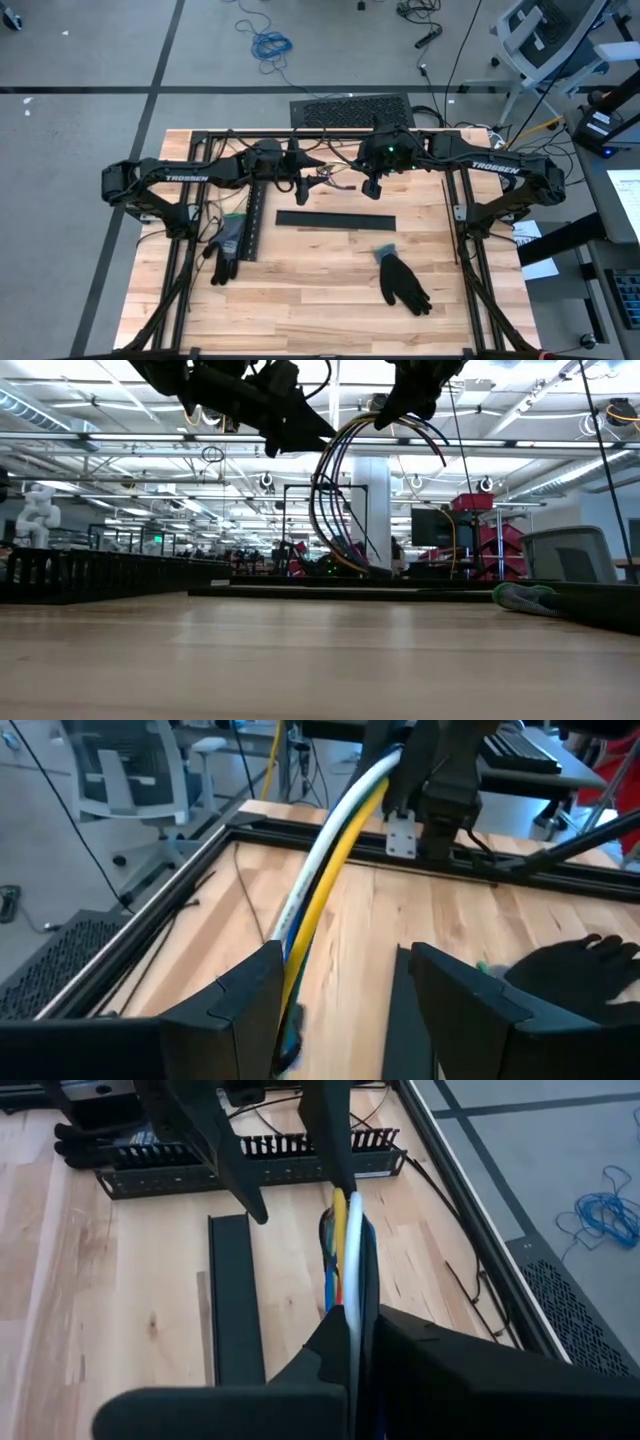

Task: Ziptie cables
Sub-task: Wrap the cable wires with the black ziptie

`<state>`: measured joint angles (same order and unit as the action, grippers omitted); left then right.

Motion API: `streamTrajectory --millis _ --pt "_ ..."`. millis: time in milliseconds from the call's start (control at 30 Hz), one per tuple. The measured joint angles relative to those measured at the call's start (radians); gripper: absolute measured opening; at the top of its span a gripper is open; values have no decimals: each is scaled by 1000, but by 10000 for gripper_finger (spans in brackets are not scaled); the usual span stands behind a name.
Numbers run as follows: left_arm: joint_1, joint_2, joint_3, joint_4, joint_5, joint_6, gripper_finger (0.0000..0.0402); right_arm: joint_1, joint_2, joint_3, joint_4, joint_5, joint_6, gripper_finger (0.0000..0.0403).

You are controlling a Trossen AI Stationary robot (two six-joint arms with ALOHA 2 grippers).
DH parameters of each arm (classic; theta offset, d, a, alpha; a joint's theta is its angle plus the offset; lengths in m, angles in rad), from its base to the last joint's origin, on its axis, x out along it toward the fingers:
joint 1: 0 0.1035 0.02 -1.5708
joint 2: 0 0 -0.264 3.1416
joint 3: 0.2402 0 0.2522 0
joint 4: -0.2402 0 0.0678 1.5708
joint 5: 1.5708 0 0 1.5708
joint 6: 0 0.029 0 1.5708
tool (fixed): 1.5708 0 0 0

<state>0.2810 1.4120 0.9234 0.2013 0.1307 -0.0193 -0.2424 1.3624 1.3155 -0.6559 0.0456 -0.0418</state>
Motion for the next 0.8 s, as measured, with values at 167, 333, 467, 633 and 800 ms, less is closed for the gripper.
streamTrajectory --millis 167,333,467,633,800 --pt "0 0 1 0 -1 3 213 0 0 0 2 0 0 0" --pt "0 30 2 37 -12 8 213 0 0 0 14 -23 5 0" --pt "0 68 3 88 -59 8 213 2 0 0 63 -27 15 0" --pt "1 82 2 110 -133 35 213 2 0 0 81 -52 21 0" --pt "3 81 22 137 -159 62 213 2 0 0 82 -54 20 0"
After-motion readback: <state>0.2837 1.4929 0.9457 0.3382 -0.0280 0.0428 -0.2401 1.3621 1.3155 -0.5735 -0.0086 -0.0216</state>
